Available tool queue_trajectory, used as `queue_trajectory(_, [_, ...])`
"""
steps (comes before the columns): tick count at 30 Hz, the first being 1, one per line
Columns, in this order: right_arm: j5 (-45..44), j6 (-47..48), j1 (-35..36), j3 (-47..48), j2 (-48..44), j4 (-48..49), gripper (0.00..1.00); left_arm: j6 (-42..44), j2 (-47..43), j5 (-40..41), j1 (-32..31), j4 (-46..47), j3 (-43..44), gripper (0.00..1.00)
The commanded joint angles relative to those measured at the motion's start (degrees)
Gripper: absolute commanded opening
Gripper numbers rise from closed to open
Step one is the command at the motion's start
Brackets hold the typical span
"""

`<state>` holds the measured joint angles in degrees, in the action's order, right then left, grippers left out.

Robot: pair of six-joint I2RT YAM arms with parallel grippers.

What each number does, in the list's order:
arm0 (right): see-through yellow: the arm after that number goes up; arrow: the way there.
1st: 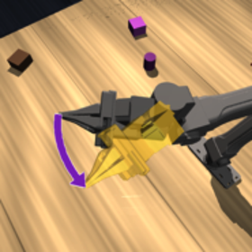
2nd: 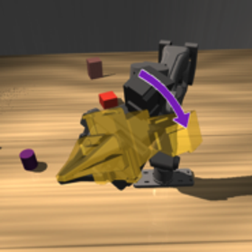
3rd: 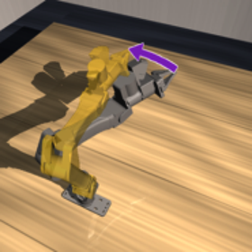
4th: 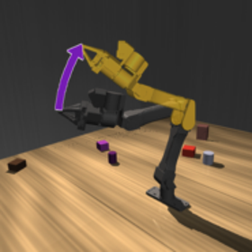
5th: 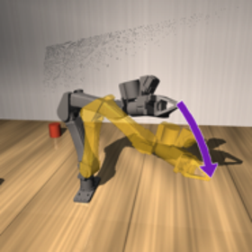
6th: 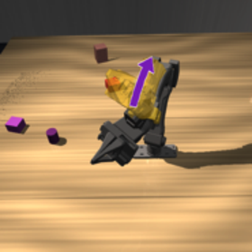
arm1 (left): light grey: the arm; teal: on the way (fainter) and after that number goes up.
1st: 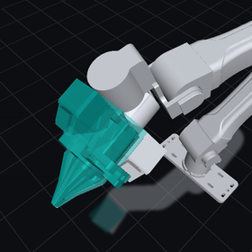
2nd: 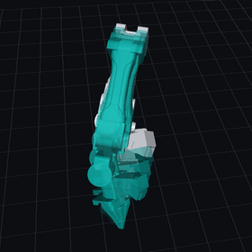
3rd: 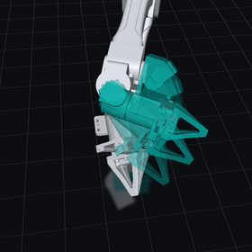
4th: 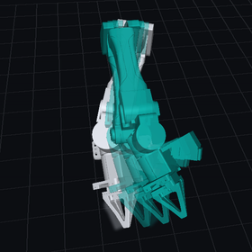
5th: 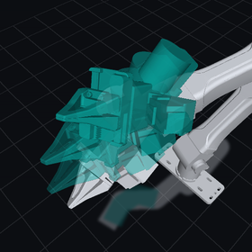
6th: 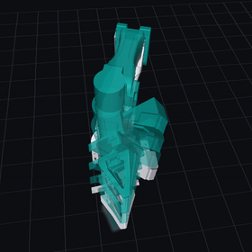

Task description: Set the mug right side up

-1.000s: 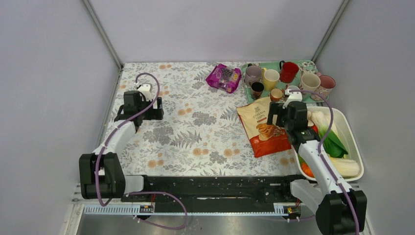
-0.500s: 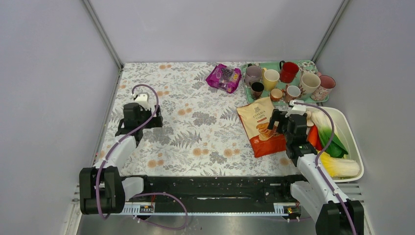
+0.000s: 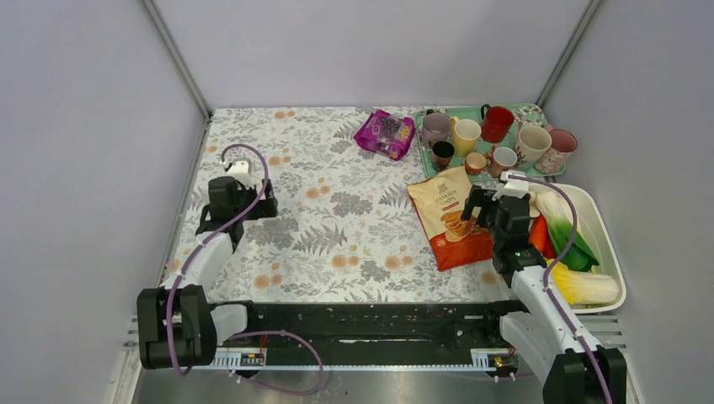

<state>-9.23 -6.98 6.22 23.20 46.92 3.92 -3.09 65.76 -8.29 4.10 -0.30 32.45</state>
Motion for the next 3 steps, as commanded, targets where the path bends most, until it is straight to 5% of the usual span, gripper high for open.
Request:
queue_trajectory(1, [-0.3, -0.43, -0.24, 0.35, 0.44, 3.19, 0.99, -0.17, 0.08, -1.43, 0.54, 3.3, -0.15, 0.99])
queue_trajectory(3, [-0.34, -0.5, -0.24, 0.34, 0.6, 3.4, 0.99, -0.13, 0.23, -1.37, 0.76, 3.1, 0.0, 0.99])
